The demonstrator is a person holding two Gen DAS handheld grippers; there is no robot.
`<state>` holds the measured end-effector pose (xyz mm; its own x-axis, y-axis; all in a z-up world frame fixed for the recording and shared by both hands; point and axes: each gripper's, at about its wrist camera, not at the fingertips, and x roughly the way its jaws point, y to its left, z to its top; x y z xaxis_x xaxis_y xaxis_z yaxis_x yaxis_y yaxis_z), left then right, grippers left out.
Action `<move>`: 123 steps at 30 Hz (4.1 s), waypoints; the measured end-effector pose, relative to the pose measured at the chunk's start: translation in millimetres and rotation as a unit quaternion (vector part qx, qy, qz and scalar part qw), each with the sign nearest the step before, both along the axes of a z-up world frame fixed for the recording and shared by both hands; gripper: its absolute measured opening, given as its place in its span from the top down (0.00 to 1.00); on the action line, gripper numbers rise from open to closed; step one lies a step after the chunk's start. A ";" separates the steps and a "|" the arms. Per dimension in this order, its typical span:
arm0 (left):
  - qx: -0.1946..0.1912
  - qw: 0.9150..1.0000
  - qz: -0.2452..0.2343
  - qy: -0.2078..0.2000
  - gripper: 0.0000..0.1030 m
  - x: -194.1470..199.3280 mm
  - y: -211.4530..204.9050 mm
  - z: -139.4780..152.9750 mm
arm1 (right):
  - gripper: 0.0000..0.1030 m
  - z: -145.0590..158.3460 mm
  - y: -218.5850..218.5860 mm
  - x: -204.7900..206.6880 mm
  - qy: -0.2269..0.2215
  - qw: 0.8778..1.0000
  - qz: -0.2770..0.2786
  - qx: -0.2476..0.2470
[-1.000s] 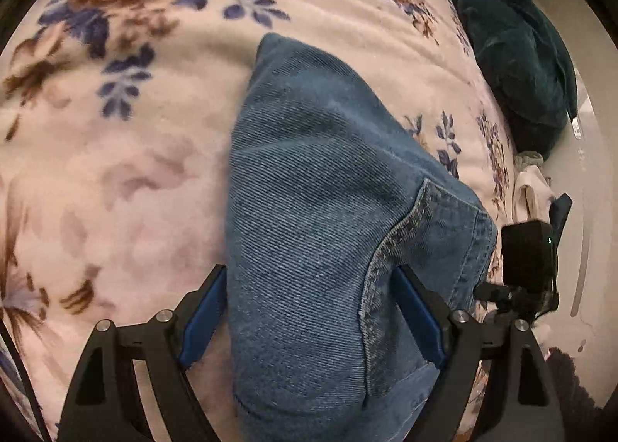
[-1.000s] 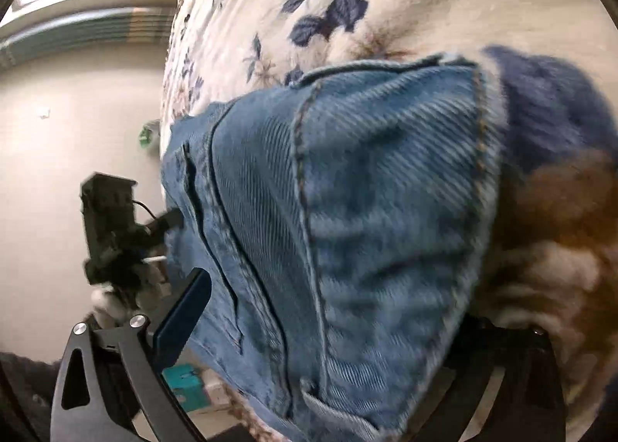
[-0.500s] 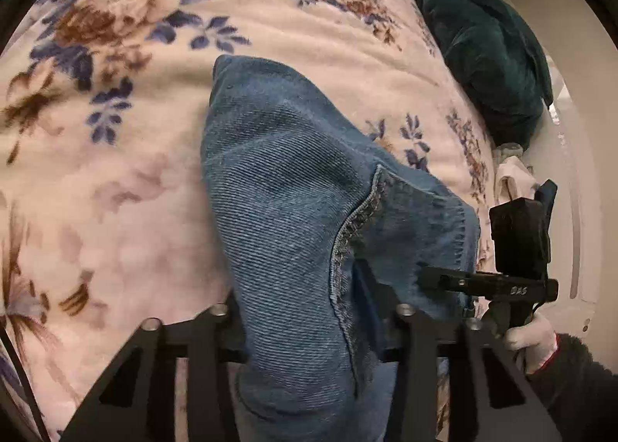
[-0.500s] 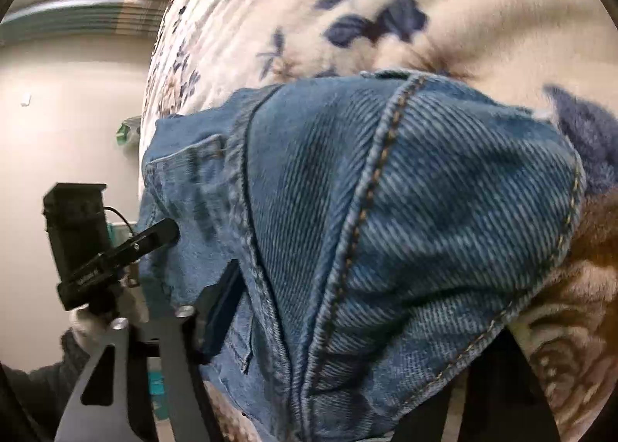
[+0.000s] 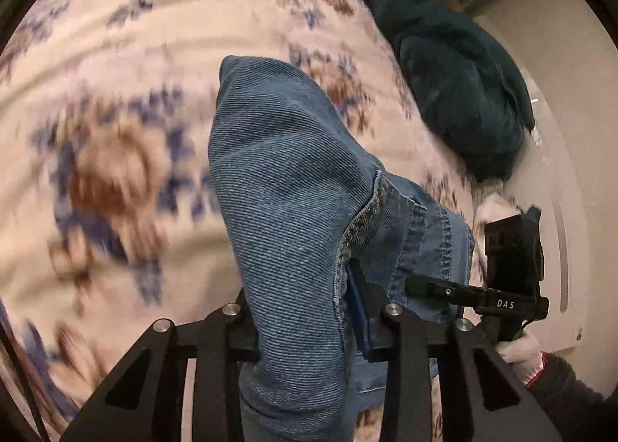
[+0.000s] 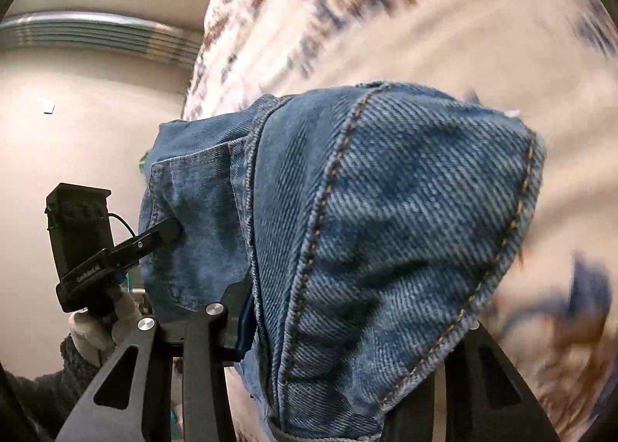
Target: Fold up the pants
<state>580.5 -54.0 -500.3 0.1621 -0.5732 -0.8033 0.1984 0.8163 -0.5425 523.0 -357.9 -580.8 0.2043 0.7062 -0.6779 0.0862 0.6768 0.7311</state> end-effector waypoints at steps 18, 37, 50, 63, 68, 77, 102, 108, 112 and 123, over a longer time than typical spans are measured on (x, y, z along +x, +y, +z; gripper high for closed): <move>0.059 0.998 0.028 -0.010 0.65 254.3 41.1 -81.7 | 0.55 -13.7 58.6 315.7 0.000 0.996 0.028 -0.082; 0.117 0.992 0.038 -0.022 0.30 163.7 84.6 -97.1 | 0.23 -45.4 11.7 265.1 0.038 0.981 -0.022 -0.189; 0.279 0.946 0.114 -0.120 0.16 65.7 46.5 52.9 | 0.10 122.7 101.4 130.6 -0.084 0.892 -0.074 -0.438; 0.277 0.933 0.135 -0.187 0.12 -55.9 25.5 208.9 | 0.10 308.2 118.8 -27.9 -0.142 0.886 -0.087 -0.432; 0.272 0.927 0.152 -0.207 0.01 -103.3 26.8 266.9 | 0.09 380.6 120.1 -86.5 -0.171 0.883 -0.101 -0.426; 0.248 0.926 0.138 -0.247 0.00 -206.5 18.5 357.3 | 0.08 503.5 123.3 -209.5 -0.218 0.872 -0.132 -0.419; 0.247 0.909 0.140 -0.304 0.00 -394.9 43.6 474.6 | 0.08 675.7 157.2 -466.5 -0.285 0.861 -0.156 -0.391; 0.252 0.909 0.148 -0.295 0.00 -389.6 33.8 480.2 | 0.08 682.6 152.1 -461.5 -0.293 0.860 -0.148 -0.392; 0.256 0.905 0.157 -0.300 0.00 -376.4 28.4 485.7 | 0.08 681.3 148.0 -443.7 -0.287 0.863 -0.141 -0.392; 0.280 0.907 0.158 -0.271 0.01 -324.8 15.8 465.6 | 0.08 671.1 130.2 -369.6 -0.262 0.868 -0.138 -0.398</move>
